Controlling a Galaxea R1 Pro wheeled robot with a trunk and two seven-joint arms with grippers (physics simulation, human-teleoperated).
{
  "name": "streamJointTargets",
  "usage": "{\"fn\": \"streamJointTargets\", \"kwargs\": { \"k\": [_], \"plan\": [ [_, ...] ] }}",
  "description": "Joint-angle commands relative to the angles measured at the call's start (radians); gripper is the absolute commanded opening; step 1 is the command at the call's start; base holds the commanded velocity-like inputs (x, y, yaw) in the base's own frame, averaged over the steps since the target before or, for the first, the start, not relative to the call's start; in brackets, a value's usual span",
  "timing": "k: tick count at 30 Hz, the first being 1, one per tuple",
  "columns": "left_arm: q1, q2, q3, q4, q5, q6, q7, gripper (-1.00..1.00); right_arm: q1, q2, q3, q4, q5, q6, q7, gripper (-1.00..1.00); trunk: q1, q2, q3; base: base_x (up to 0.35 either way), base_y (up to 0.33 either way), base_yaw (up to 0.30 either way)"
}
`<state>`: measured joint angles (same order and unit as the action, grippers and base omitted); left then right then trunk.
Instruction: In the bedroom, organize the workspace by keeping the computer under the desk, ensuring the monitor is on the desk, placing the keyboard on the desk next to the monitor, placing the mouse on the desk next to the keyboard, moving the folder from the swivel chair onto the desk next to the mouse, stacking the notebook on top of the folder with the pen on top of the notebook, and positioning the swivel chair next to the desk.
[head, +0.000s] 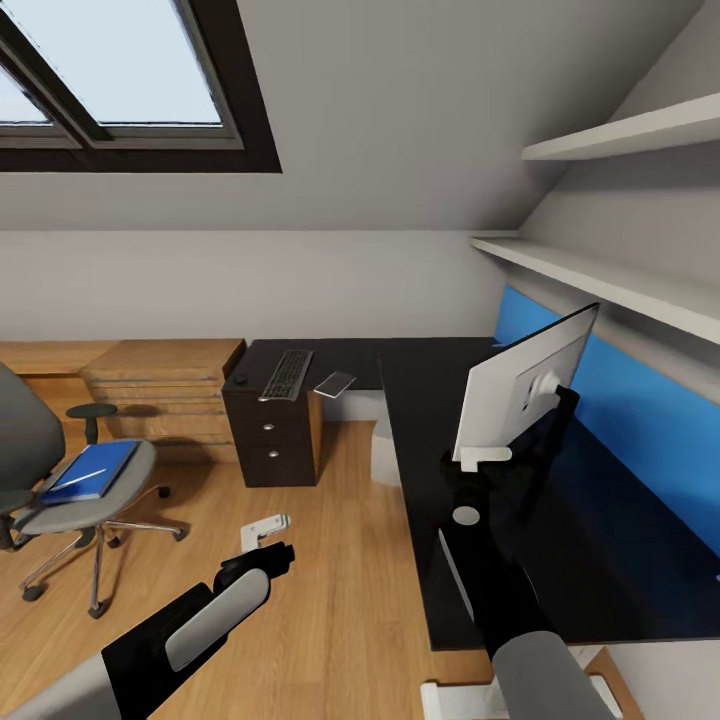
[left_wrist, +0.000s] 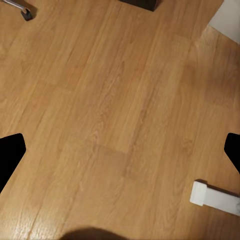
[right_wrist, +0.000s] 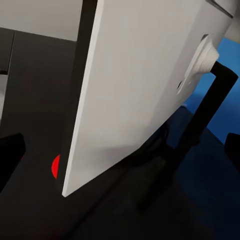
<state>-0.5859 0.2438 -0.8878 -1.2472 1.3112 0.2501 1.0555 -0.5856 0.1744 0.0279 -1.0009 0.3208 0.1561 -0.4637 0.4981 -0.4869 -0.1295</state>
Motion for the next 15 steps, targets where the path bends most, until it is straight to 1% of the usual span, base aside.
{"fn": "streamJointTargets", "kwargs": {
  "k": [1,6,10,11,15],
  "plan": [
    [-0.002,0.001,-0.002,-0.001,0.002,0.006,0.005,1.00,-0.001,0.000,0.001,0.000,0.011,0.010,-0.004,1.00,0.001,-0.002,-0.002,0.004,0.009,0.000],
    [-0.002,0.000,-0.004,-0.001,0.002,0.006,0.006,1.00,0.007,0.000,0.001,0.000,0.011,-0.015,-0.006,1.00,0.001,-0.002,-0.002,0.035,0.010,0.000],
    [-0.002,0.000,-0.005,-0.001,0.002,0.006,0.006,1.00,0.016,0.000,0.001,0.001,0.012,-0.064,-0.024,1.00,0.001,-0.002,-0.002,0.211,0.061,0.000],
    [-0.002,0.000,-0.005,-0.001,0.002,0.006,0.007,1.00,0.018,0.000,0.001,0.001,0.012,-0.080,-0.037,1.00,0.001,-0.002,-0.002,0.223,0.046,0.000],
    [-0.002,0.000,-0.005,-0.001,0.003,0.006,0.007,1.00,0.026,0.000,0.001,0.002,0.012,-0.102,-0.070,1.00,0.001,-0.002,-0.002,0.132,0.026,0.000]
  ]
}}
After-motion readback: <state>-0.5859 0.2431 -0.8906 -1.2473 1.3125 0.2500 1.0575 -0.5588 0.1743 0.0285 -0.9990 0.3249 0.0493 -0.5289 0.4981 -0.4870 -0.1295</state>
